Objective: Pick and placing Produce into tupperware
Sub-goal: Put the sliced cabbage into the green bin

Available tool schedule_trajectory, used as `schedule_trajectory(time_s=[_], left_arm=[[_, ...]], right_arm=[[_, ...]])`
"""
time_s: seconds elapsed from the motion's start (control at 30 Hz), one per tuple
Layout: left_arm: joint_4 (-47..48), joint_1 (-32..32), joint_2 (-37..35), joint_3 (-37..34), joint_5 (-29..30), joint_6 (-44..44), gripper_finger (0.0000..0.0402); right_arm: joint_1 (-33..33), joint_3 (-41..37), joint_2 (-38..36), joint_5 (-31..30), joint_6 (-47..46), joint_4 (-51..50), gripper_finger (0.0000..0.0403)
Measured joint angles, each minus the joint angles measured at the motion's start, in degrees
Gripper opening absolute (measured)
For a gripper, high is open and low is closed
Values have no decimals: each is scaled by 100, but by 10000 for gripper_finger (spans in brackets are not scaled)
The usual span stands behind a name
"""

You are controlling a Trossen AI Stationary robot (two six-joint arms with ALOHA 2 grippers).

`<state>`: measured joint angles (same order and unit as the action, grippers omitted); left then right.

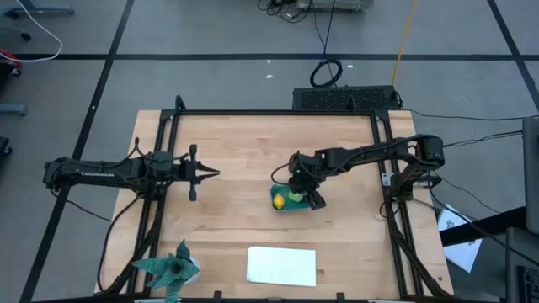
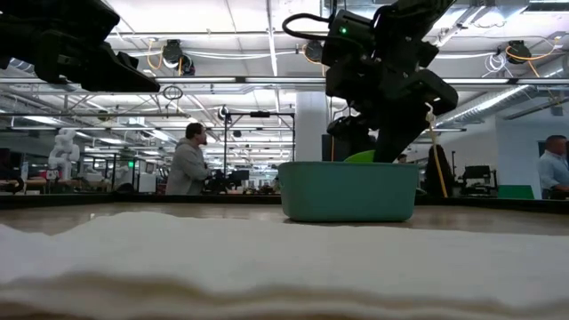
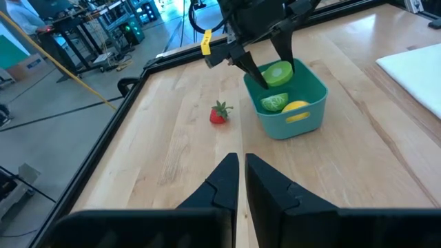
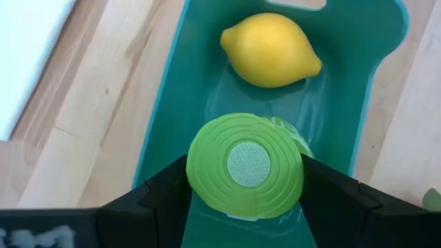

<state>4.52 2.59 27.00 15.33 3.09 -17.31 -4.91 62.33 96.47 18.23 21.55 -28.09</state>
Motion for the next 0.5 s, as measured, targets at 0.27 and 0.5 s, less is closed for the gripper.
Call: schedule_trajectory(time_s=[0.27,0.5], left_arm=[[2,0,-2,0,0,1,31],[2,0,-1,0,-2,0,31]], right_arm=[[1,0,0,-238,6,-3,224],[2,1,0,-237,-103,-44,224]])
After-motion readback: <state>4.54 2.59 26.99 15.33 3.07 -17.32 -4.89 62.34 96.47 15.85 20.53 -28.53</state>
